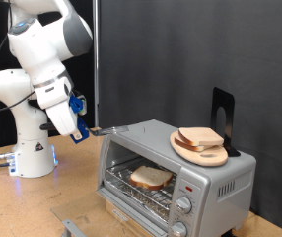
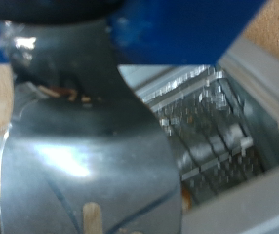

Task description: Make a piece of toast with the oven

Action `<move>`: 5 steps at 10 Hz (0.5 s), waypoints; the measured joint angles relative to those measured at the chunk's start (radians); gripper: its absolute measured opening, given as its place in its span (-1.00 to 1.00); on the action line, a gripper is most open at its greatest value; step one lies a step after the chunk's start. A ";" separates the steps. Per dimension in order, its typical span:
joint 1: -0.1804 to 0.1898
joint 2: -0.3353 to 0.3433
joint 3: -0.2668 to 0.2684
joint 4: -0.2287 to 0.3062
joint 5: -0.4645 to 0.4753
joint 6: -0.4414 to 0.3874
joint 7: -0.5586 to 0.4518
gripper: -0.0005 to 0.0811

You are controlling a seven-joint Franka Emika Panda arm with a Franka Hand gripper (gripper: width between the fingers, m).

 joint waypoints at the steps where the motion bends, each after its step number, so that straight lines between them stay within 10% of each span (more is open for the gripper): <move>1: 0.013 -0.003 0.011 0.000 0.050 0.004 0.005 -0.05; 5: 0.079 -0.019 0.121 0.007 0.130 0.054 0.120 -0.05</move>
